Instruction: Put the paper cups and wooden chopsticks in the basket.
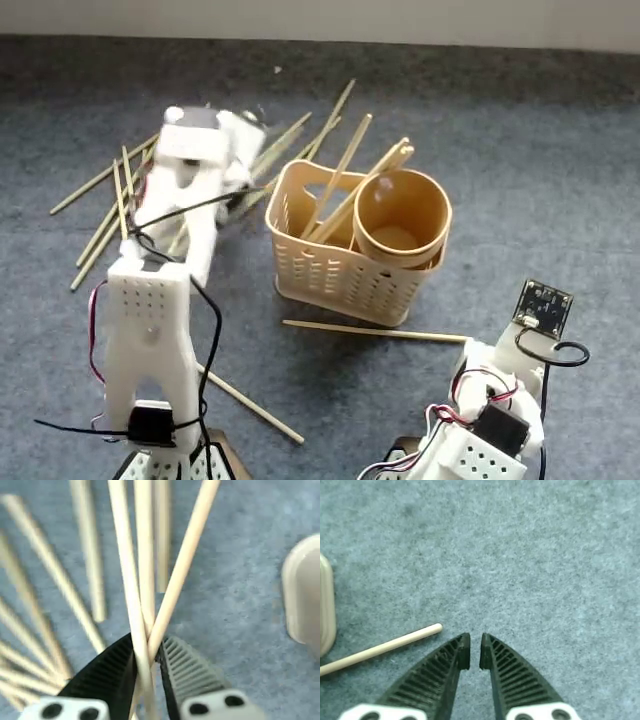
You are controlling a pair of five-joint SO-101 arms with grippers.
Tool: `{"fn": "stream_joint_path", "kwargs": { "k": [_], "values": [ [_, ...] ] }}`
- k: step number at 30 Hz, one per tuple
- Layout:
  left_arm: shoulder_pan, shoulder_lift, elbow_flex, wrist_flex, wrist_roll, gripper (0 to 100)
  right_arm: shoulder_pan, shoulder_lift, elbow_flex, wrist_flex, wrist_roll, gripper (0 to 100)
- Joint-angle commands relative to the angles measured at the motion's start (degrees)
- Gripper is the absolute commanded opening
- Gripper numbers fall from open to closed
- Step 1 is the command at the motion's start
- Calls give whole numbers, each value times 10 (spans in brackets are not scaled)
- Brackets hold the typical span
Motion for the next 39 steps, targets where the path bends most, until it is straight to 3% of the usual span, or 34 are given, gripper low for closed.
{"fn": "stream_joint_path", "kwargs": {
  "k": [1, 17, 27, 32, 39],
  "values": [
    [-9, -10, -166, 42, 23, 3, -1, -2, 86, 3, 4, 56],
    [93, -29, -476, 44, 193, 3, -1, -2, 86, 3, 4, 56],
    [203, -253, -473, 43, 222, 3, -1, -2, 86, 3, 4, 56],
    [288, -360, -396, 42, 230, 3, -1, -2, 86, 3, 4, 56],
    [329, -380, -359, -6, 236, 3, -1, -2, 86, 3, 4, 56]
  ]
}}
